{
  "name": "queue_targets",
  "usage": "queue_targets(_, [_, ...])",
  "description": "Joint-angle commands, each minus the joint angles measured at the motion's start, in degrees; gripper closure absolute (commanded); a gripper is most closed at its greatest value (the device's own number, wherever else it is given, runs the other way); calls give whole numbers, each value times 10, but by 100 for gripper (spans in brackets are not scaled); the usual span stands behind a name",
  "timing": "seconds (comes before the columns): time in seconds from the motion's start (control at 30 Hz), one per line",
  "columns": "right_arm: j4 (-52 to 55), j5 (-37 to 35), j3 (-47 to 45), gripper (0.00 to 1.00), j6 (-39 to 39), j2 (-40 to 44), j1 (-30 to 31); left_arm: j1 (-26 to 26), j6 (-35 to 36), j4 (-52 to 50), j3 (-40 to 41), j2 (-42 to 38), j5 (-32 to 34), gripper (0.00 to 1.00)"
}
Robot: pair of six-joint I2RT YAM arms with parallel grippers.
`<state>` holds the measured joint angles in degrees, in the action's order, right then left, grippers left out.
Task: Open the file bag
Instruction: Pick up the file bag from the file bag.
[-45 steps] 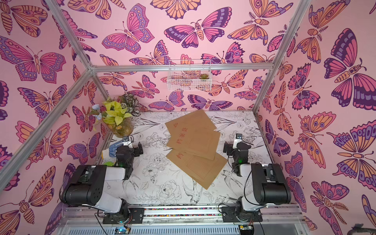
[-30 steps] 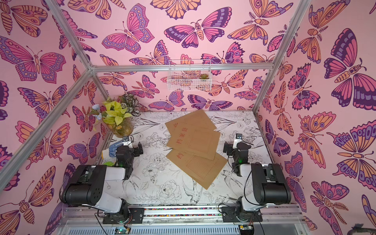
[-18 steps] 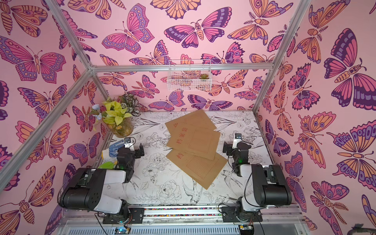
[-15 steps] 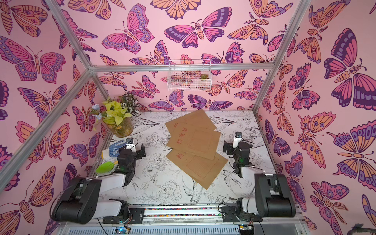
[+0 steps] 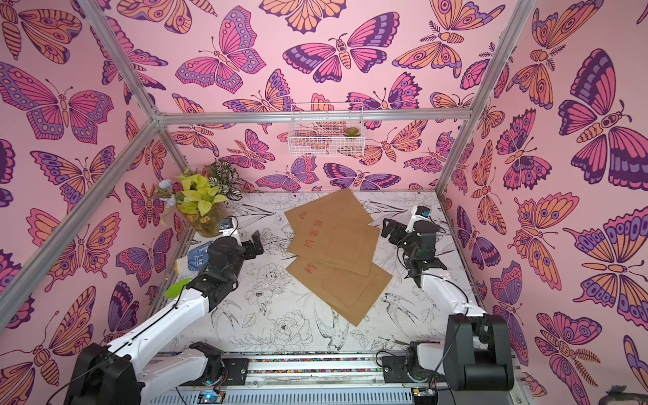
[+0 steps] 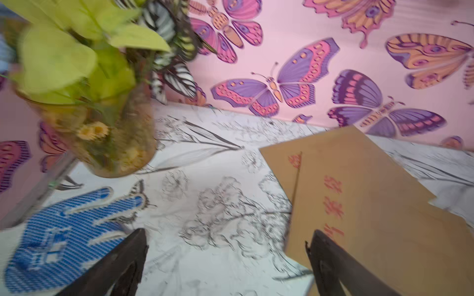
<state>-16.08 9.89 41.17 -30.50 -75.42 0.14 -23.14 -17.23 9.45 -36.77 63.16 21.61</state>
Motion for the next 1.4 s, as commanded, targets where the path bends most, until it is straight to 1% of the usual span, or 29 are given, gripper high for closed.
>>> queue_targets(0.0, [75, 86, 35, 1, -131, -57, 5, -50, -54, -77, -37, 31, -30, 0])
queue_targets(0.07, [20, 154, 33, 1, -153, -94, 6, -77, -68, -90, -67, 71, -38, 0])
queue_targets(0.1, [4, 184, 35, 1, -168, -112, 6, -86, -81, -102, -88, 91, -49, 0])
queue_targets(0.13, [-8, 211, 38, 1, -176, -126, 6, -91, -95, -114, -109, 133, -69, 0])
queue_targets(0.17, [-17, 224, 38, 1, -182, -134, 8, -92, -108, -120, -128, 157, -88, 0])
queue_targets(0.2, [-17, 225, 36, 1, -188, -140, 7, -91, -123, -127, -147, 182, -105, 0])
queue_targets(0.27, [21, 215, 40, 1, -184, -140, 7, -93, -143, -130, -175, 221, -133, 0])
queue_targets(0.37, [89, 200, 57, 1, -148, -140, 8, -93, -153, -124, -212, 274, -156, 1])
queue_targets(0.43, [130, 195, 70, 1, -130, -140, 6, -92, -158, -124, -241, 311, -183, 3])
queue_targets(0.6, [191, 190, 95, 7, -110, -143, 5, -91, -172, -124, -306, 395, -254, 9])
queue_targets(0.63, [195, 196, 101, 7, -106, -164, 4, -90, -174, -124, -316, 411, -264, 11])
queue_targets(0.77, [218, 209, 126, 8, -88, -192, -1, -86, -177, -126, -346, 461, -291, 15])
queue_targets(0.93, [273, 219, 168, 9, -68, -235, -11, -81, -184, -135, -361, 492, -313, 18])
queue_targets(1.13, [282, 235, 184, 16, -61, -280, -12, -76, -187, -142, -357, 514, -321, 20])
queue_targets(1.27, [268, 251, 182, 21, -69, -294, -12, -75, -186, -153, -355, 521, -322, 20])
queue_targets(1.37, [255, 263, 176, 23, -75, -301, -12, -75, -181, -163, -354, 528, -322, 20])
